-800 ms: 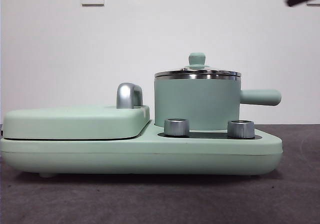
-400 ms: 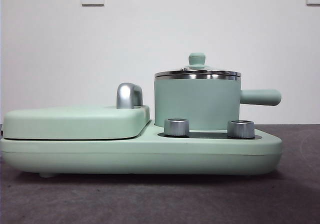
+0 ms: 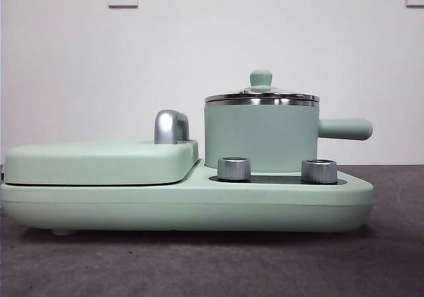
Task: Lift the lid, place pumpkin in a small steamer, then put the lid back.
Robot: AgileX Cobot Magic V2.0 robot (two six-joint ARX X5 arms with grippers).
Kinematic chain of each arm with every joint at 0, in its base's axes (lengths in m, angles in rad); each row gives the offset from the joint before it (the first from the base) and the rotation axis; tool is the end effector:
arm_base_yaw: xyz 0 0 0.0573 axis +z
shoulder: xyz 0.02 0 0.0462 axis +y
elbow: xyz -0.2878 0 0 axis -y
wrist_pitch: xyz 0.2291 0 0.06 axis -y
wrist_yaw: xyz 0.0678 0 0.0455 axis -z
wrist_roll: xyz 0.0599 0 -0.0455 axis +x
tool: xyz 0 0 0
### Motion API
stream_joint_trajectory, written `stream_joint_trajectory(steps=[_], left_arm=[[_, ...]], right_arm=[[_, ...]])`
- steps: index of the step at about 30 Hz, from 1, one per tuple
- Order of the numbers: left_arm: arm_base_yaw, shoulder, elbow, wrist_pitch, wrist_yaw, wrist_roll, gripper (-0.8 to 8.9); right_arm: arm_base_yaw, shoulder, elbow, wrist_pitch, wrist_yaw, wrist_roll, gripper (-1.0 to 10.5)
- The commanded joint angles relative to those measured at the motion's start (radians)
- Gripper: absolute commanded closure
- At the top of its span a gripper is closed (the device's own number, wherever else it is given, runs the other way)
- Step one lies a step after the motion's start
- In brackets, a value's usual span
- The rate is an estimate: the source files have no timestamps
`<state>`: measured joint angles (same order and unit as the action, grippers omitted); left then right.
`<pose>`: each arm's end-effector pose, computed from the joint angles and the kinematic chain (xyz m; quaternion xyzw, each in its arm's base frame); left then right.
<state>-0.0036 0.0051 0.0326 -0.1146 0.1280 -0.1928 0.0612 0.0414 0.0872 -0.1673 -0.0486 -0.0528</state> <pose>0.0863 -0.0080 0.1602 -0.0986 0.0496 -0.0612 0.9920 0.0849 0.0081 0.1704 -0.0267 0.0592 0.0564 0.9963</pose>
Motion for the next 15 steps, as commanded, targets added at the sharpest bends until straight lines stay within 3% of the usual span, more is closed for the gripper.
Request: stream_joint_trajectory(steps=[1, 15], left_arm=[[0.003, -0.002, -0.019, 0.01, -0.004, -0.003, 8.07], [0.003, -0.002, -0.019, 0.01, -0.004, -0.003, 8.07]], right_arm=[[-0.013, -0.031, -0.019, 0.01, 0.004, -0.008, 9.3], [-0.02, -0.038, -0.076, 0.064, 0.004, -0.006, 9.3]])
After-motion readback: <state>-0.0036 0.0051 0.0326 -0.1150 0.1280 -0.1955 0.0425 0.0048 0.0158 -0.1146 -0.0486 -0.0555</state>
